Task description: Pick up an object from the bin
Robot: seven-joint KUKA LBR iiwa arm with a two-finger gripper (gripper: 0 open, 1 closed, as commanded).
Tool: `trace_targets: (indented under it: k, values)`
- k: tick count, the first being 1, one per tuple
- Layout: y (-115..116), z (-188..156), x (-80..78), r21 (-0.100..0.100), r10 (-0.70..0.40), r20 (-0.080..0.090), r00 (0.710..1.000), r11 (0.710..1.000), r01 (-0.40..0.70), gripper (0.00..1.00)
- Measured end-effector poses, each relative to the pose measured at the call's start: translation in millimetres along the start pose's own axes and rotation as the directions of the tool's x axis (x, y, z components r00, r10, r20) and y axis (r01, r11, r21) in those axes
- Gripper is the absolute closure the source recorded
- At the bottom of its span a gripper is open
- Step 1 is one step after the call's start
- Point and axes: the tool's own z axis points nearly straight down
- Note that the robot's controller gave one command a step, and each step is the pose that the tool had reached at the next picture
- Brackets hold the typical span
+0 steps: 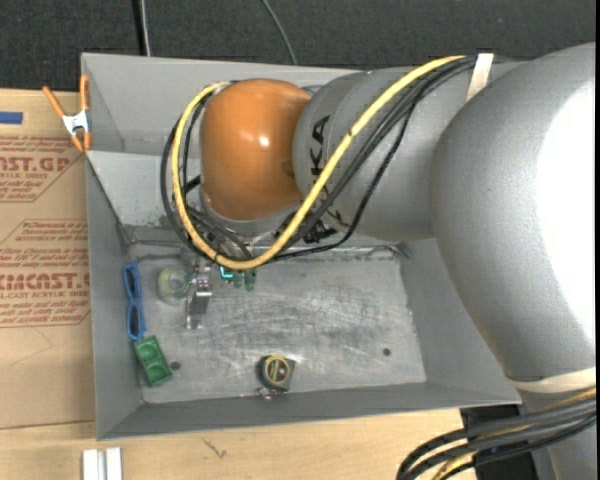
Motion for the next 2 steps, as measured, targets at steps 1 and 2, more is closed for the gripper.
trace_targets:
  k: [1,2]
  values:
    - [-34.4,84.9,-33.2,-0.005,-0.29,0.035,0.956,0.957,0.291,0.0]
    - [-35.3,81.7,-34.9,-0.003,-0.289,0.037,0.957,0.957,0.289,1.0]
